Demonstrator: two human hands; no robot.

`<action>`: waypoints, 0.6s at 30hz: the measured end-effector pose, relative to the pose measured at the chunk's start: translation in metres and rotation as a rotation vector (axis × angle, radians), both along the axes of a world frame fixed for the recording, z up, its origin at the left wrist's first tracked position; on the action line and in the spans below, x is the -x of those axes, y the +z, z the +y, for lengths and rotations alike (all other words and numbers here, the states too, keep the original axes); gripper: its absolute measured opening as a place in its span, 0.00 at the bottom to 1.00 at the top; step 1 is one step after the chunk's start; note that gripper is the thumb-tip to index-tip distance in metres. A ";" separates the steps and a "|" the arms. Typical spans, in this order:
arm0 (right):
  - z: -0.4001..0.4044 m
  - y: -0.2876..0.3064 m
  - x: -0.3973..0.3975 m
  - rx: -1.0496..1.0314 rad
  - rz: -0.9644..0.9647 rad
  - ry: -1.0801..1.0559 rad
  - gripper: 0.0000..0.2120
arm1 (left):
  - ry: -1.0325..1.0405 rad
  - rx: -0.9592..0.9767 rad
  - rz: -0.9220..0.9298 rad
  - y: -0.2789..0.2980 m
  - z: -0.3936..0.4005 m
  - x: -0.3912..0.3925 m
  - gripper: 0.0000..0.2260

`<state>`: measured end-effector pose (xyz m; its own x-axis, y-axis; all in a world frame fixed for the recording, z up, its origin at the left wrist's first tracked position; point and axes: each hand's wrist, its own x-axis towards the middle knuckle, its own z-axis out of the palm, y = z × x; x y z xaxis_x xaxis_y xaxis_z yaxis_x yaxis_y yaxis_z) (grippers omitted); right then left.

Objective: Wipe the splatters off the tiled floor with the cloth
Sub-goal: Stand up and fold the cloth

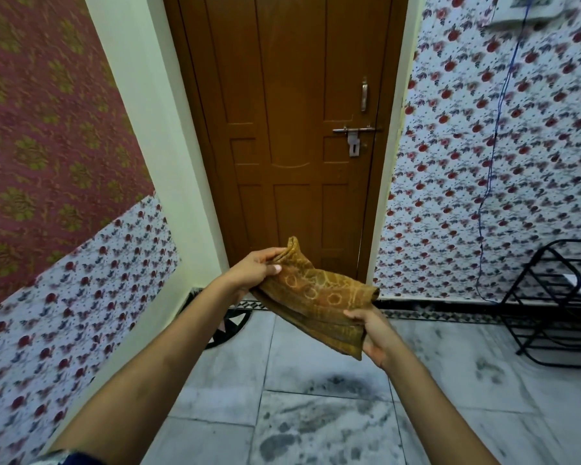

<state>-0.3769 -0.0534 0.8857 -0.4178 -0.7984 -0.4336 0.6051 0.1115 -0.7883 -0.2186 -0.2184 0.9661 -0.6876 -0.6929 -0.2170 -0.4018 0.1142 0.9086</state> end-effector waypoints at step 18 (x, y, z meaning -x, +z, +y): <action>-0.011 0.024 -0.010 0.074 -0.044 -0.039 0.21 | 0.049 -0.053 0.191 -0.006 0.018 -0.004 0.19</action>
<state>-0.3668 -0.0643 0.9098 -0.4311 -0.8122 -0.3930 0.6422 0.0297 -0.7659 -0.2150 -0.2001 0.9597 -0.6855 -0.7176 -0.1231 -0.2253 0.0482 0.9731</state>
